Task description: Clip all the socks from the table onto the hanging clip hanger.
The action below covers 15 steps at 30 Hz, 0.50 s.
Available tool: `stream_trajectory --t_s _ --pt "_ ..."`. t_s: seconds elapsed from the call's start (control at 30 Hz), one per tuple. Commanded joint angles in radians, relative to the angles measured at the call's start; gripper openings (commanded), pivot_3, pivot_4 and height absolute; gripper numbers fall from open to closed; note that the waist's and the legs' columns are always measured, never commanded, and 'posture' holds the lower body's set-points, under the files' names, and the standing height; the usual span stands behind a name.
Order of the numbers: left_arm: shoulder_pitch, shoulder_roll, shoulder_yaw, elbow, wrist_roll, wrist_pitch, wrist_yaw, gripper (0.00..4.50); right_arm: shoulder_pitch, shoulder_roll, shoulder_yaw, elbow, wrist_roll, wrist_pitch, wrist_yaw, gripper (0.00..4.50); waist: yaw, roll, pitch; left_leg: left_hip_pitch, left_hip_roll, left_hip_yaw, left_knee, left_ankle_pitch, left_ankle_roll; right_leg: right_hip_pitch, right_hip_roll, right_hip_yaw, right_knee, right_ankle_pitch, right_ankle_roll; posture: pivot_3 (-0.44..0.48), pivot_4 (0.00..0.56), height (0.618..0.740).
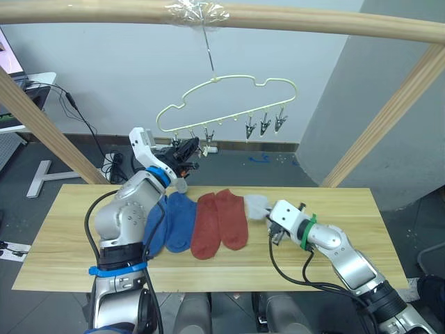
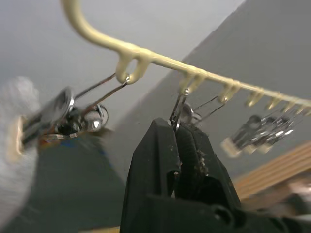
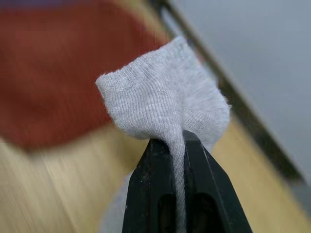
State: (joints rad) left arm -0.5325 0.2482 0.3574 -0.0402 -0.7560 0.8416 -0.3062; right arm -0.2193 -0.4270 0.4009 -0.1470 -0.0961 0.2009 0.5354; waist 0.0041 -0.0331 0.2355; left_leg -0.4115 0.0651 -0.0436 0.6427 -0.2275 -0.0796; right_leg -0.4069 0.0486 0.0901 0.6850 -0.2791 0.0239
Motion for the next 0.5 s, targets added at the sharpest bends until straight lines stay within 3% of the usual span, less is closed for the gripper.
stream_trajectory --t_s 0.03,0.2,0.5 --pt "-0.026 0.006 0.097 0.038 -0.169 0.187 0.073 0.00 -0.067 0.051 0.007 -0.067 0.016 0.009 0.029 0.04 -0.001 0.000 0.000 0.000 0.000 0.000 0.000 0.000 0.000 0.000 0.000 0.000 0.000 0.000 0.000 0.179 0.227 0.740" --pt "-0.046 0.015 0.117 0.020 -0.247 0.252 0.112 0.00 -0.178 0.166 -0.025 -0.024 0.034 0.084 0.007 0.04 0.007 0.000 0.000 -0.001 -0.002 0.001 0.001 0.000 -0.001 0.001 -0.002 0.000 -0.001 0.000 0.000 0.196 0.224 0.740" --pt "-0.020 0.013 0.107 -0.037 -0.348 0.301 0.160 0.00 -0.249 0.219 -0.049 0.002 0.036 0.077 0.007 0.04 0.031 0.000 0.000 -0.003 -0.003 0.000 0.000 0.000 -0.001 0.000 -0.005 -0.002 -0.004 0.000 0.000 0.208 0.224 0.740"
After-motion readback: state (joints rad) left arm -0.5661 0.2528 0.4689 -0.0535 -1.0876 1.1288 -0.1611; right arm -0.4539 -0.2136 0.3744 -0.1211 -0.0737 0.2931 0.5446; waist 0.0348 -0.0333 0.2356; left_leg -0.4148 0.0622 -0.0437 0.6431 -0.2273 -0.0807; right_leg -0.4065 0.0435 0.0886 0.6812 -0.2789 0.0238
